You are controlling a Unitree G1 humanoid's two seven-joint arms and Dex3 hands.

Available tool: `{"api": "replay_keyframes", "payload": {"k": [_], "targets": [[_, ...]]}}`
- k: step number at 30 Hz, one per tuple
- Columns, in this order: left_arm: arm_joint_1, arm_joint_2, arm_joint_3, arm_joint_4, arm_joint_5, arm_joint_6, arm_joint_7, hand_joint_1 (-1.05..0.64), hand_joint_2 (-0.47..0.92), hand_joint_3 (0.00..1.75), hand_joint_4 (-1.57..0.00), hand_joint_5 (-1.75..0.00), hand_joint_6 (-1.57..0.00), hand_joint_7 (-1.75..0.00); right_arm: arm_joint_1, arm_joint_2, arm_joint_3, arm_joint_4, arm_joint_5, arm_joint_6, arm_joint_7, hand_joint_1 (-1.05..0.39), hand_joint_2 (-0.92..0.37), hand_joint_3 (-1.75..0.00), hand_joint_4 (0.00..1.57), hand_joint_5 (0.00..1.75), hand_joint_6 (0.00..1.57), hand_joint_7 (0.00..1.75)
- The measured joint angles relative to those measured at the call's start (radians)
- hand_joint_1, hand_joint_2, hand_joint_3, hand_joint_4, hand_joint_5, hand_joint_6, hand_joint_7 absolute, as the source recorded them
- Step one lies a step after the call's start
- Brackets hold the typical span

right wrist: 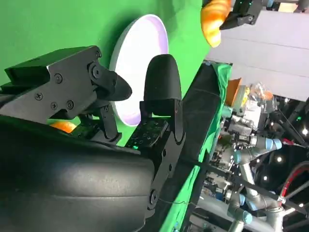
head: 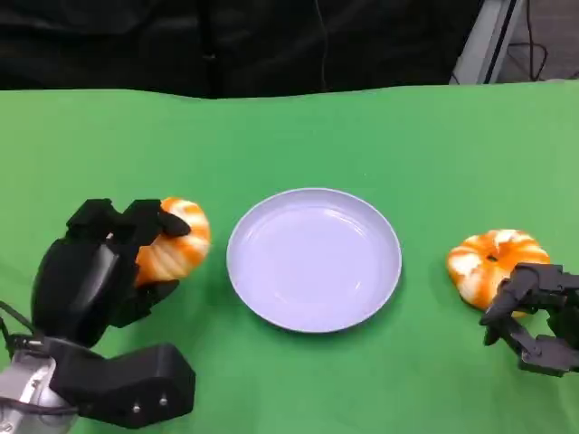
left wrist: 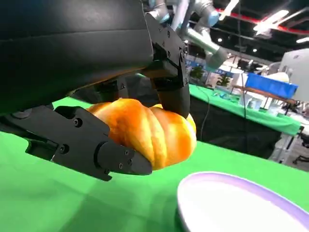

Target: Grasp the bread from the table and place it into the plate.

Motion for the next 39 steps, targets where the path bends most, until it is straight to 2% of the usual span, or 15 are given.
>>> {"api": "replay_keyframes", "payload": {"k": [6, 12, 24, 39], "targets": [[0.021, -0.003, 0.001, -0.076, 0.02, 0.01, -0.004, -0.1, 0.92, 0.37, -0.41, -1.65, -0.5, -1.3, 0.0, 0.0, 0.0, 0.001, -0.002, -0.001, -0.001, 0.12, -0.69, -0.85, 0.87, 1.43, 0.92, 1.02], [0.021, -0.02, 0.004, -0.129, 0.036, 0.016, -0.005, -0.11, 0.92, 0.39, -0.43, -1.64, -0.51, -1.28, 0.0, 0.004, 0.0, 0.001, 0.0, -0.001, 0.001, 0.11, -0.69, -0.86, 0.87, 1.42, 0.92, 1.02], [0.01, -0.069, -0.005, -0.15, 0.062, 0.01, -0.006, -0.11, 0.92, 0.42, -0.44, -1.66, -0.48, -1.36, 0.0, 0.008, 0.001, 0.001, -0.008, -0.005, -0.015, 0.12, -0.66, -0.88, 0.89, 1.39, 0.94, 1.01], [-0.051, -0.12, -0.037, -0.118, 0.088, -0.016, -0.006, -0.12, 0.92, 0.33, -0.48, -1.69, -0.5, -1.4, -0.001, 0.008, 0.001, 0.006, -0.008, -0.018, -0.018, 0.13, -0.68, -0.84, 0.89, 1.38, 0.95, 0.99]]}}
